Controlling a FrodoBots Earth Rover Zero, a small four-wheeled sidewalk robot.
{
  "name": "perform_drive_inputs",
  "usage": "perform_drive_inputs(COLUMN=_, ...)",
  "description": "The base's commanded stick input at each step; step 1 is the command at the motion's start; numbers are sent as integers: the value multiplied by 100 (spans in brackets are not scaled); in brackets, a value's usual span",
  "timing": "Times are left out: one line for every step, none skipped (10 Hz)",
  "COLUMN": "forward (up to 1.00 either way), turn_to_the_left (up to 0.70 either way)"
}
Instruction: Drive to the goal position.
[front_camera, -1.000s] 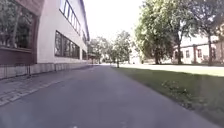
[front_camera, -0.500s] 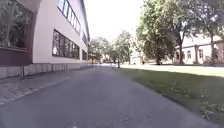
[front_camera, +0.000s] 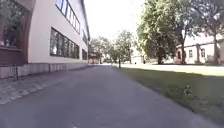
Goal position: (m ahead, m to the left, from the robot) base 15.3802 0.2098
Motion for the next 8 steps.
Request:
perform_drive_inputs(forward=85, turn_to_the_left=0)
perform_drive_inputs(forward=85, turn_to_the_left=0)
perform_drive_inputs(forward=85, turn_to_the_left=0)
perform_drive_inputs(forward=85, turn_to_the_left=0)
perform_drive_inputs(forward=85, turn_to_the_left=0)
perform_drive_inputs(forward=85, turn_to_the_left=0)
perform_drive_inputs(forward=85, turn_to_the_left=0)
perform_drive_inputs(forward=85, turn_to_the_left=0)
